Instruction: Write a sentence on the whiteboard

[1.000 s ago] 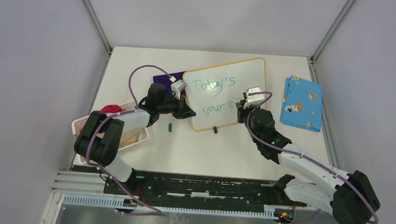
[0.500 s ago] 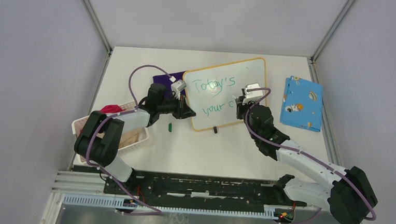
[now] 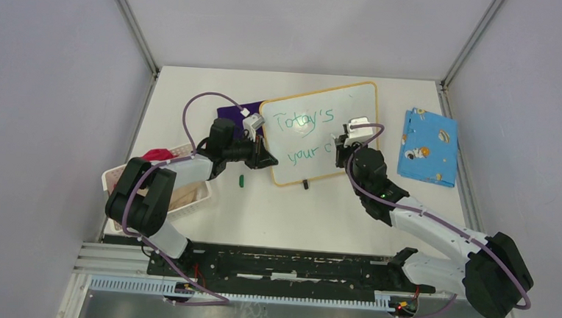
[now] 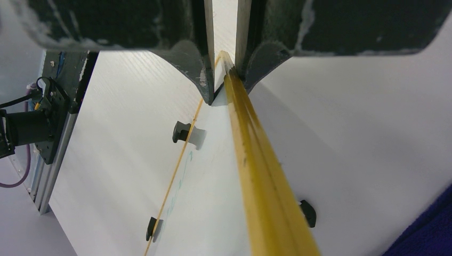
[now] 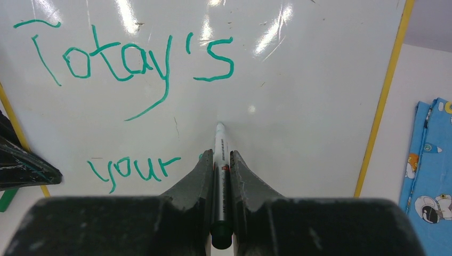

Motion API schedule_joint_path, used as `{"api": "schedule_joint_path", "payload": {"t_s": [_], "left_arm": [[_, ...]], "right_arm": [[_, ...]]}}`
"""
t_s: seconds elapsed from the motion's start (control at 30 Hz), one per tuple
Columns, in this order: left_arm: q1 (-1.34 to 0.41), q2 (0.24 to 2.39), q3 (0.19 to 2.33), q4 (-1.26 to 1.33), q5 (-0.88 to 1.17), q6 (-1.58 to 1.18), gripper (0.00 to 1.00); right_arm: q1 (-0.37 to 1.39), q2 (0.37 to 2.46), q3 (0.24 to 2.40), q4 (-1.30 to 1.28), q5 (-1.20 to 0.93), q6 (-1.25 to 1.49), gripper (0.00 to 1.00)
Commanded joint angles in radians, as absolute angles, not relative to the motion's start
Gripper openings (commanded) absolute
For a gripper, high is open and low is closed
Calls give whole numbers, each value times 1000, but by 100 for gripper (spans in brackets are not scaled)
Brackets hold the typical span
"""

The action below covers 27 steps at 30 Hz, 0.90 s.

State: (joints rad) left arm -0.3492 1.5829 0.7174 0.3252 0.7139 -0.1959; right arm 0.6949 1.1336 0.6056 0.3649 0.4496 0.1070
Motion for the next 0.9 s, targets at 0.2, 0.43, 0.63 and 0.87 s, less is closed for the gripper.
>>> {"api": "schedule_joint_path", "payload": {"t_s": [0.2, 0.43, 0.63, 0.87], "left_arm": [[-368, 1589, 724, 272, 620, -71, 2], [-368, 1588, 724, 272, 621, -72, 2], [-369, 1588, 723, 272, 621, -71, 2], [-368, 1590, 725, 272, 622, -72, 2]], "right_arm": [[690, 1124, 613, 422, 456, 112, 0], [690, 1118, 589, 415, 450, 122, 0], [689, 1108, 565, 413, 446, 132, 0], [690, 1097, 537, 409, 433, 147, 0]]}}
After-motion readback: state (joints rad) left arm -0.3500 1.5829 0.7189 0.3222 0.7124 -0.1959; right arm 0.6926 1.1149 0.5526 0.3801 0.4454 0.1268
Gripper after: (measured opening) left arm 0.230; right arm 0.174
